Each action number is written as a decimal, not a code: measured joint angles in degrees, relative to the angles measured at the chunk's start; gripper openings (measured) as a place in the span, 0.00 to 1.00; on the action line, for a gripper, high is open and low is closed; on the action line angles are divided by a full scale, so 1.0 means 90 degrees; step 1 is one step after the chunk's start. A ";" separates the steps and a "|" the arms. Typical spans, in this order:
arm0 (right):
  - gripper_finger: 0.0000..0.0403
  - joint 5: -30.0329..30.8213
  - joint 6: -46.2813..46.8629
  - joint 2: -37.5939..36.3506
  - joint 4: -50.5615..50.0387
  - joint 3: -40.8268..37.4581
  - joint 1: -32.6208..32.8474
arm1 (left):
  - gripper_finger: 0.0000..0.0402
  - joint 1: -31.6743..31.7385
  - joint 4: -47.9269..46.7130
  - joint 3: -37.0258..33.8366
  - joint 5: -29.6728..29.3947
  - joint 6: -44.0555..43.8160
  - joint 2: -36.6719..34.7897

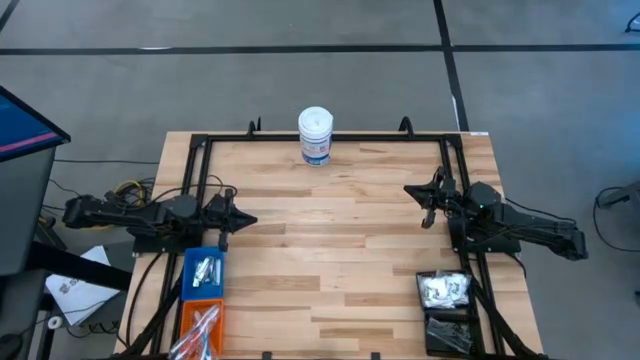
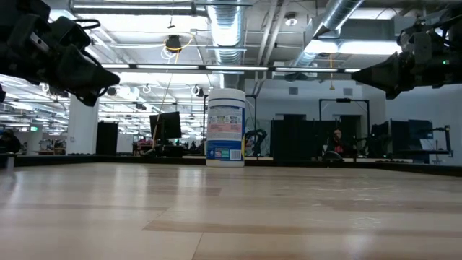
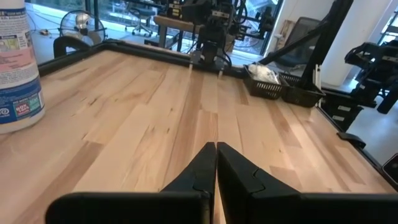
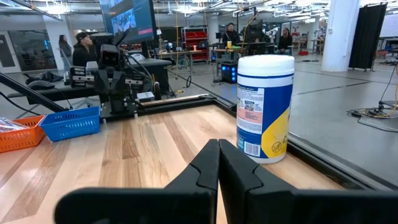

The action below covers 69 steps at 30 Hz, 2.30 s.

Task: Pick & Place Travel size toiletries
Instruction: Return to Home Position

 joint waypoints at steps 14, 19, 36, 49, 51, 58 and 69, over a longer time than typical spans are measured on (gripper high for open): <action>0.00 0.0000 0.0000 -0.0001 0.0000 0.0001 -0.0001 | 0.02 0.0000 0.0065 0.0000 0.0000 0.0003 0.0090; 0.00 0.0000 0.0000 -0.0002 0.0000 0.0000 0.0000 | 0.02 0.0000 0.0083 0.0000 -0.0001 0.0003 0.0085; 0.00 -0.0001 0.0000 -0.0001 0.0000 -0.0001 0.0001 | 0.02 0.0000 0.0137 0.0000 -0.0001 0.0003 0.0085; 0.00 -0.0002 0.0000 -0.0001 0.0002 0.0001 0.0000 | 0.02 0.0000 0.0166 0.0000 -0.0002 0.0003 0.0085; 0.00 -0.0002 0.0000 -0.0002 0.0000 -0.0002 0.0001 | 0.02 0.0000 0.0166 0.0000 -0.0001 0.0003 0.0085; 0.00 -0.0002 0.0000 -0.0002 0.0002 -0.0002 -0.0001 | 0.02 0.0000 0.0169 0.0000 -0.0002 0.0006 0.0085; 0.00 -0.0002 0.0000 -0.0002 0.0000 -0.0002 -0.0001 | 0.02 0.0000 0.0185 0.0000 -0.0001 0.0003 0.0085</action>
